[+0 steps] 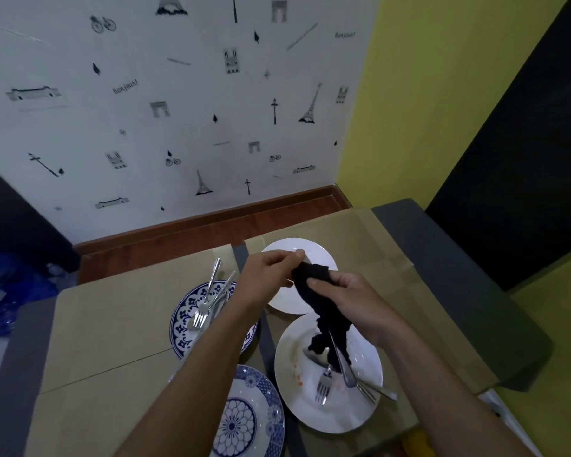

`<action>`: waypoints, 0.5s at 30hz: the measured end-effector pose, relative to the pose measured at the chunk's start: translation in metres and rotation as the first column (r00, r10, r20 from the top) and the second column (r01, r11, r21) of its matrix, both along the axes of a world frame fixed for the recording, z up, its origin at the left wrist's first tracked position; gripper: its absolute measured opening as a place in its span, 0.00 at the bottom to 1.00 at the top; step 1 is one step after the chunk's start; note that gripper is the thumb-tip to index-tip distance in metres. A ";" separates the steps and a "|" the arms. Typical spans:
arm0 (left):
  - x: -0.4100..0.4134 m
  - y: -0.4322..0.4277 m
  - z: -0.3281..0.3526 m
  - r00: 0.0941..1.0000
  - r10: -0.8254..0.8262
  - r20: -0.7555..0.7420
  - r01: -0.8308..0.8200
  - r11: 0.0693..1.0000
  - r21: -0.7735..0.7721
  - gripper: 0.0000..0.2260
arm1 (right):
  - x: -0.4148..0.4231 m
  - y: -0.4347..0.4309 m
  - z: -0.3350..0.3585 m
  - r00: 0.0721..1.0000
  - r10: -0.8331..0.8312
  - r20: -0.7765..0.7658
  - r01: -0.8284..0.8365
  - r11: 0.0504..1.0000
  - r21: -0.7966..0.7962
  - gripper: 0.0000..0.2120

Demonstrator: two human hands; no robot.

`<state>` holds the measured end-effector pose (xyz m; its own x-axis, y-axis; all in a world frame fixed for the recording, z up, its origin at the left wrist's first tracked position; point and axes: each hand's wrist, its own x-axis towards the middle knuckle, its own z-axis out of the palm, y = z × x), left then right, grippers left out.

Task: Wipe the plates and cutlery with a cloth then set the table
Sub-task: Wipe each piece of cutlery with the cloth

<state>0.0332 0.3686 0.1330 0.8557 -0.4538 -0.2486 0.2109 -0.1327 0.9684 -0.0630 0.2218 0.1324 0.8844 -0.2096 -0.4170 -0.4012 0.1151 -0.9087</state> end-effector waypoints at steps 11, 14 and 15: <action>0.017 0.009 0.006 0.950 0.281 -0.137 -0.292 0.954 -0.068 0.06 | -0.015 -0.013 0.004 0.982 0.164 -0.092 -0.170 0.983 -0.067 0.06; 0.022 0.016 0.004 0.905 0.390 -0.172 -0.408 0.910 -0.081 0.04 | -0.019 -0.022 0.003 0.989 0.088 -0.115 -0.097 0.992 -0.077 0.06; 0.021 0.017 0.003 0.889 0.416 -0.190 -0.437 0.896 -0.085 0.05 | -0.019 -0.024 0.004 0.991 0.061 -0.116 -0.070 0.995 -0.076 0.06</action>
<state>0.0542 0.3858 0.1359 0.9258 -0.0902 -0.3671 0.3762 0.1225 0.9184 -0.0821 0.1978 0.1360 0.8452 -0.1891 -0.4999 -0.5067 0.0141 -0.8620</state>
